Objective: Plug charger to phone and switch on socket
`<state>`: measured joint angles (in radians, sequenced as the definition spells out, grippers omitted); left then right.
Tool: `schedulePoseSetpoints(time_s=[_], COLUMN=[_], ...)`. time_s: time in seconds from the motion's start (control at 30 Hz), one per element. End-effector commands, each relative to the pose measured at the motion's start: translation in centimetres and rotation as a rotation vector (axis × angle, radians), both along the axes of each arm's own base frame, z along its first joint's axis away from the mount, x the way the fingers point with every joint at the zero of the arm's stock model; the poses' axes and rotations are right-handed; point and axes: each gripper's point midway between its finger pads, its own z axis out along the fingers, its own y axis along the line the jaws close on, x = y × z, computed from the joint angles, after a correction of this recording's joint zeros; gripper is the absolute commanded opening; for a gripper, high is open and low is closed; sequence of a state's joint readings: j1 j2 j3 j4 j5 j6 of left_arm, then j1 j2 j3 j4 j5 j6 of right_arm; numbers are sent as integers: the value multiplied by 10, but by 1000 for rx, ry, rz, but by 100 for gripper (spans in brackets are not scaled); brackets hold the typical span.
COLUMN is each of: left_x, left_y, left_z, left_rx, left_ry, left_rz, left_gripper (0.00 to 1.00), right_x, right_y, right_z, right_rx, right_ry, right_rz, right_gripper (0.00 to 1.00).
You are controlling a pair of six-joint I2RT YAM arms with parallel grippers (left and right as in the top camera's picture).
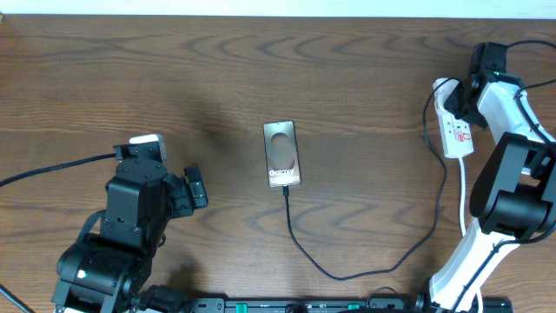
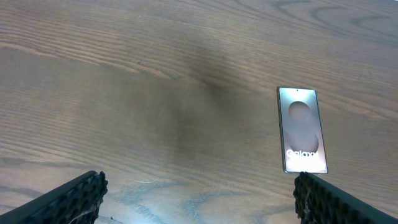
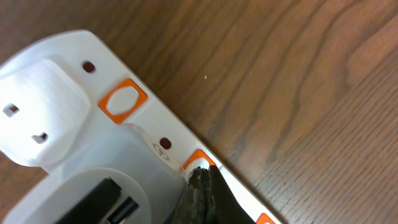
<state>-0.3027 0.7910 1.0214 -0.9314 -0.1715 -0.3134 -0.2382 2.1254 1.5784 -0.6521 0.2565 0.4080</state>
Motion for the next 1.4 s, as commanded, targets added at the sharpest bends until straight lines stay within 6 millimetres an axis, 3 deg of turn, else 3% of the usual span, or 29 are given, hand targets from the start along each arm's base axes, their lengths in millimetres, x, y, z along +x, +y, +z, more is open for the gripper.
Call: schedulePoseSetpoints(time_s=[0.0,0.27,0.57,1.13,1.37], left_x=[0,0,0,0,0], left_y=[4,4,4,4,4], left_z=[-1,-1,-1,-1,-1], left_rx=[16,16,16,16,17], left_ry=[0,0,0,0,-1], left_rz=[13,13,13,13,13], left_gripper=[98,98,98,98,98], right_x=[12,12,4,9,16], right_y=[4,9,24,61,90], right_z=[8,4,-17,-24,-33], right_rx=[-20,5,64,123,200], right_ry=[-21,-20,-5,-7,-17], right_rz=[35,42,69,147,219], right_gripper=[1,1,1,1,1])
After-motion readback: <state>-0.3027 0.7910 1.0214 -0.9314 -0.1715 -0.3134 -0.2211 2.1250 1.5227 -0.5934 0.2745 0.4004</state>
